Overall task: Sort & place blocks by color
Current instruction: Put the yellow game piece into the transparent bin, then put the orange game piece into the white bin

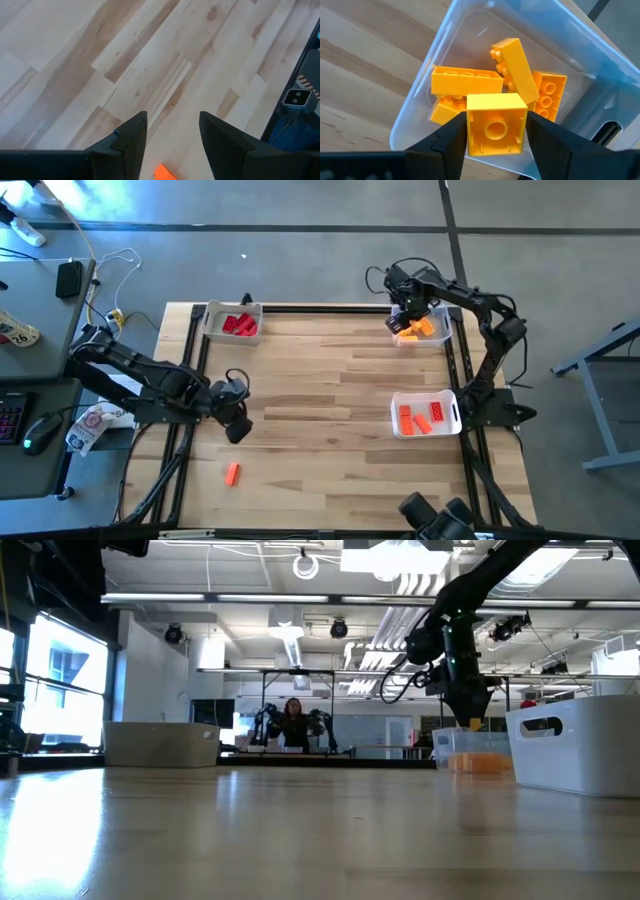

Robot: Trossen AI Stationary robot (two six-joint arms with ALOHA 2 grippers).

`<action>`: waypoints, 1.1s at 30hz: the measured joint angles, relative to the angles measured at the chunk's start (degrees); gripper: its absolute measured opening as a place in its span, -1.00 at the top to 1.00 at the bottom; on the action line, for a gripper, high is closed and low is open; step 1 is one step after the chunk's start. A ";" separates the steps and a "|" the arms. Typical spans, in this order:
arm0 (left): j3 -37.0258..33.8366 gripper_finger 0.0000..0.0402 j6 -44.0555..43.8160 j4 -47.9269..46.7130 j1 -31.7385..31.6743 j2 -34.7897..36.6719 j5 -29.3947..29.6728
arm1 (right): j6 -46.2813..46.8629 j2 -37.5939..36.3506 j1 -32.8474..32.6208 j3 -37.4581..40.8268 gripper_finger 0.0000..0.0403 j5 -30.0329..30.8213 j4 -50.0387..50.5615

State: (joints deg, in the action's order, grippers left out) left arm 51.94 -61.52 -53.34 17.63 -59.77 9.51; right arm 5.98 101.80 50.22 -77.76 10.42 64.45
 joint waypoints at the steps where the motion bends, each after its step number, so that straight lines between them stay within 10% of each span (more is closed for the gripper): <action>1: 0.00 0.16 -0.73 0.00 0.73 0.00 0.28 | 0.01 0.00 -0.24 0.00 0.06 0.21 0.00; 33: -0.04 0.17 -38.41 0.47 24.71 -16.83 -0.67 | 11.51 -0.33 -9.32 0.00 -0.10 3.83 9.35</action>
State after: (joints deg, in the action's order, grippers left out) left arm 51.90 -99.94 -52.87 42.34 -76.60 8.84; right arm 17.49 101.47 40.90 -77.76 14.26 73.79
